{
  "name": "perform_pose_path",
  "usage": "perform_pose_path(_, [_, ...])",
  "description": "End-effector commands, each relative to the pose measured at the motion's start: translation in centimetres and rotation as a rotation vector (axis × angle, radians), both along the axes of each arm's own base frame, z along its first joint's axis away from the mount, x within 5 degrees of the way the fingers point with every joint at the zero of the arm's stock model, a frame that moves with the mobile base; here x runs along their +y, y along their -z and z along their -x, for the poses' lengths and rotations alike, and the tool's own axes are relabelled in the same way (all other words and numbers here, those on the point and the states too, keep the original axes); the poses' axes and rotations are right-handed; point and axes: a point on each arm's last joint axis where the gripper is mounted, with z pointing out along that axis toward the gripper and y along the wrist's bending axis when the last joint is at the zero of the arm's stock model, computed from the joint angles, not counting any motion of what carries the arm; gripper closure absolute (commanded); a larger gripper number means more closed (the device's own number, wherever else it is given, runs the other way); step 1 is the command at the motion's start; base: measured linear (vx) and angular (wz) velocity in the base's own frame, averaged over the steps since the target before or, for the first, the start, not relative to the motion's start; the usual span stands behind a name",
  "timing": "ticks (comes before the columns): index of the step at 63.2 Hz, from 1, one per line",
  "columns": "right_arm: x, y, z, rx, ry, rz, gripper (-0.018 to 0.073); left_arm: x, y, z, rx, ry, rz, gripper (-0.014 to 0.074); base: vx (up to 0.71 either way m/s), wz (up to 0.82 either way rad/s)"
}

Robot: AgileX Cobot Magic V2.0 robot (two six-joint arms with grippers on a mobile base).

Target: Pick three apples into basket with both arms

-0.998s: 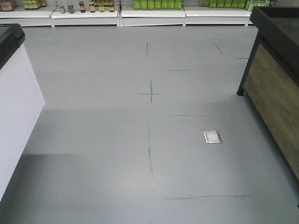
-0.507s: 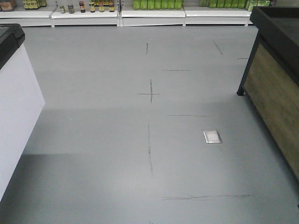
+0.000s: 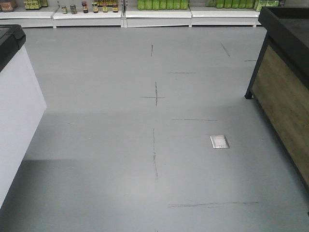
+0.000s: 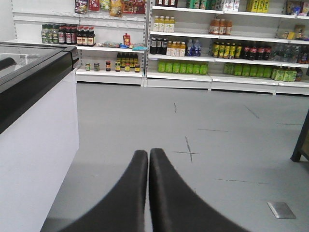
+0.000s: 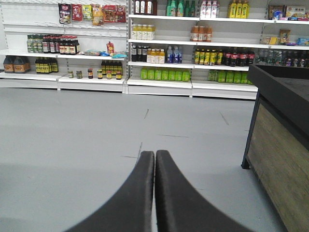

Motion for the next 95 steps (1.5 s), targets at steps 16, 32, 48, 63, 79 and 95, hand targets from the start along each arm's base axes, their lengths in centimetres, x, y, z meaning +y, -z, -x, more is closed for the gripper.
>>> perform_pose_path(16, [0.05, -0.25, 0.03, -0.070, -0.004, 0.011, 0.0568, -0.15, -1.39, 0.16, -0.110, 0.018, 0.011, 0.0602, 0.00, 0.00])
perform_pose_path(32, [0.05, -0.25, 0.03, -0.070, -0.004, 0.011, 0.0568, -0.15, -1.39, 0.16, -0.110, 0.018, 0.011, 0.0602, 0.00, 0.00])
perform_pose_path(48, [0.05, -0.25, 0.03, -0.070, -0.004, 0.011, 0.0568, -0.15, -1.39, 0.16, -0.110, 0.018, 0.011, 0.0602, 0.00, 0.00])
perform_pose_path(63, [0.05, -0.25, 0.03, -0.070, -0.004, 0.011, 0.0568, -0.15, -1.39, 0.16, -0.110, 0.018, 0.011, 0.0602, 0.00, 0.00])
perform_pose_path(79, [0.05, -0.25, 0.03, -0.070, -0.004, 0.011, 0.0568, -0.15, -1.39, 0.16, -0.110, 0.018, 0.011, 0.0602, 0.00, -0.01])
perform_pose_path(95, [0.05, -0.25, 0.03, -0.070, -0.004, 0.011, 0.0568, -0.15, -1.39, 0.16, -0.110, 0.018, 0.011, 0.0602, 0.02, 0.01])
